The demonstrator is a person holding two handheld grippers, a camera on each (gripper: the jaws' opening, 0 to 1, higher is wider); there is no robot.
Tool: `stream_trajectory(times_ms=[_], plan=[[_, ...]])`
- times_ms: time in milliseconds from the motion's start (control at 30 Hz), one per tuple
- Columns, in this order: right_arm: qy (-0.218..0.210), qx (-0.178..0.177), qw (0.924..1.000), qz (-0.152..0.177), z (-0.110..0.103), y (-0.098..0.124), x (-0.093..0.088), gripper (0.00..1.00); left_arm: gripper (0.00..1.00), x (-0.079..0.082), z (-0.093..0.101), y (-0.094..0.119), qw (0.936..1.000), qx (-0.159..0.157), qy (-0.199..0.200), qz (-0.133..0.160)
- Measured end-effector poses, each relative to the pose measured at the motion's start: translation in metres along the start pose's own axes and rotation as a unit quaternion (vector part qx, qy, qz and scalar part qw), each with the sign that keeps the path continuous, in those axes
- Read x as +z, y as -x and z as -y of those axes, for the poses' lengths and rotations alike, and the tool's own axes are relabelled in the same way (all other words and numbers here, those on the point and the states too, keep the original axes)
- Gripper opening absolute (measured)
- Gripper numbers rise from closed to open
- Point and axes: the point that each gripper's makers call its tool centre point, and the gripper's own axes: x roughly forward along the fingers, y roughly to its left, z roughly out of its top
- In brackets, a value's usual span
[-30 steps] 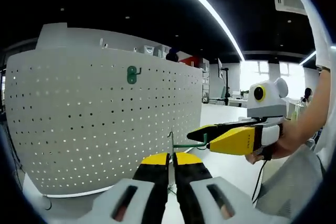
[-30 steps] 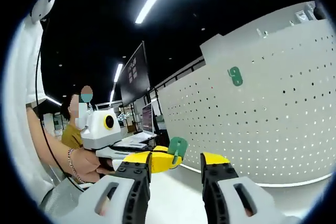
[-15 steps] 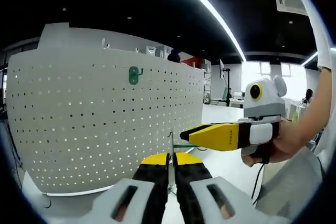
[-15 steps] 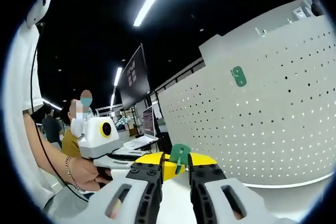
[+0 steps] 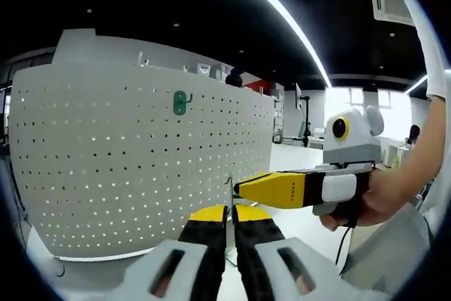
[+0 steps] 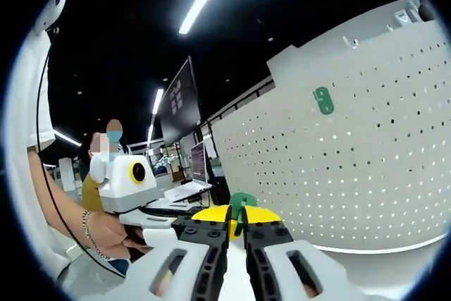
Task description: Insert the hook assembly into the mounting plate slot until the hook locks in place.
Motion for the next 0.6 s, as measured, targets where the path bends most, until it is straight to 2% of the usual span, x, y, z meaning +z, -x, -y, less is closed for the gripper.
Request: stream_trajectory(times_ms=[267, 600], plan=[[0.012, -0.004, 0.9999, -0.010, 0.0008, -0.0012, -0.0031, 0.03, 0.03, 0.0017, -0.0005, -0.0001, 1.0000, 0.000, 0.005, 0.003], [0.009, -0.006, 0.9999, -0.004, 0.0021, -0.0010, -0.0004, 0.02, 0.03, 0.0025, 0.0002, -0.0010, 1.0000, 0.001, 0.007, 0.003]])
